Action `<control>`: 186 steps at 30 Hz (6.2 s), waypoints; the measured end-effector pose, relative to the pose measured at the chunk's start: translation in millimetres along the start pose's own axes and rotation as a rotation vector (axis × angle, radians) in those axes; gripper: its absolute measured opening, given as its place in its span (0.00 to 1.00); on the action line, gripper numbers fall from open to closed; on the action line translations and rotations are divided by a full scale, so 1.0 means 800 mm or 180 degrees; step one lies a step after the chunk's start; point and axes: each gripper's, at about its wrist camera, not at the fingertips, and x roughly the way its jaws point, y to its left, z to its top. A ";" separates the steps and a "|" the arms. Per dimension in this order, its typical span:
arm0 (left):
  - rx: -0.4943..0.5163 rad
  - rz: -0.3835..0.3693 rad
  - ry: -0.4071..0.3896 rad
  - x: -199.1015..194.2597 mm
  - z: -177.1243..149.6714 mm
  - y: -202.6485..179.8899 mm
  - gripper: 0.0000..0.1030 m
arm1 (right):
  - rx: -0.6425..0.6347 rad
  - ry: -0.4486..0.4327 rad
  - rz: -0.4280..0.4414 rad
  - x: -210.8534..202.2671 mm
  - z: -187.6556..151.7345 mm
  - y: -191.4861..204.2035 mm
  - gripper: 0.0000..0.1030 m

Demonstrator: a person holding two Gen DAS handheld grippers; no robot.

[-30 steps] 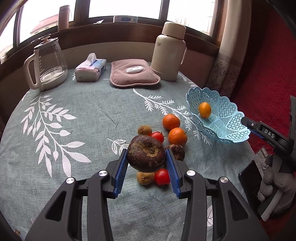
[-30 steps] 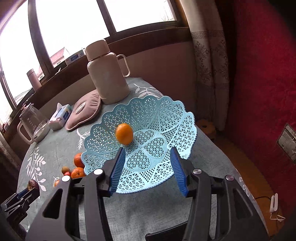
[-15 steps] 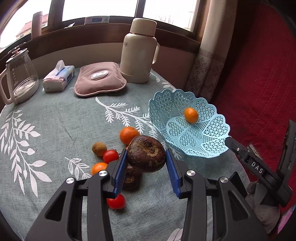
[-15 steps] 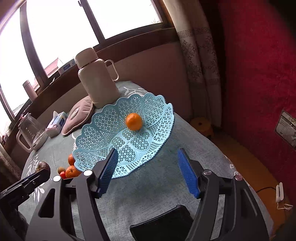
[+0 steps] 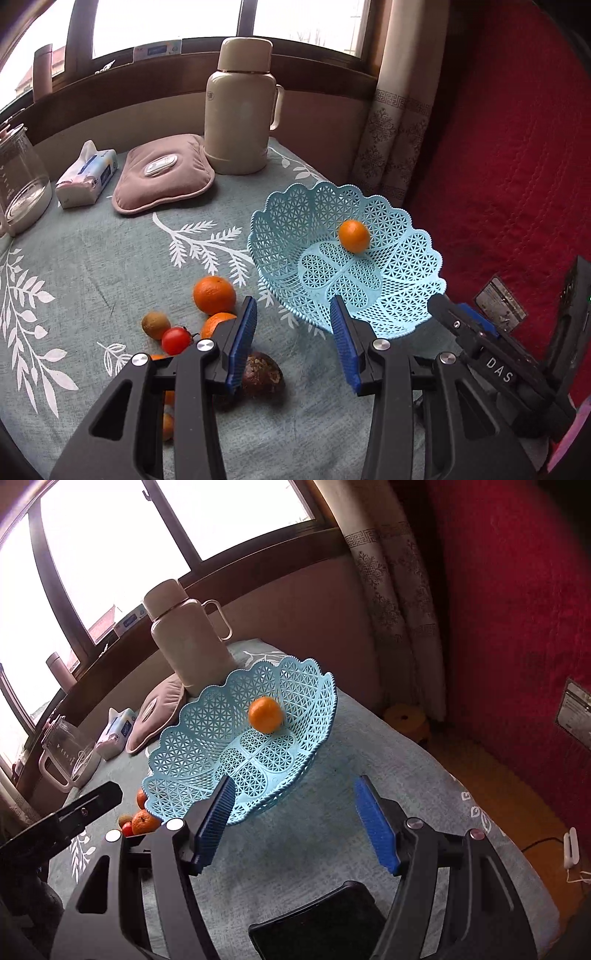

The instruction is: Organize fruits

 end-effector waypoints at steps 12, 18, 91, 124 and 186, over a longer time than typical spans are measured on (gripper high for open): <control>-0.0073 0.0165 0.0331 0.023 -0.049 0.022 0.43 | 0.0005 0.0016 0.0055 0.002 -0.001 0.000 0.67; 0.0095 0.0180 0.0384 0.033 -0.051 0.006 0.43 | 0.0004 0.0018 0.0080 0.002 -0.001 0.000 0.67; 0.0143 0.0085 -0.0117 0.037 0.028 -0.032 0.82 | -0.0046 0.0065 0.0034 0.008 -0.005 0.009 0.67; -0.0241 0.0572 -0.0413 -0.056 -0.026 0.095 0.89 | -0.0463 0.0030 -0.0069 -0.018 -0.037 0.098 0.67; -0.0967 0.0547 -0.0106 -0.045 -0.104 0.238 0.89 | -0.0832 0.1215 0.0817 0.055 -0.135 0.236 0.27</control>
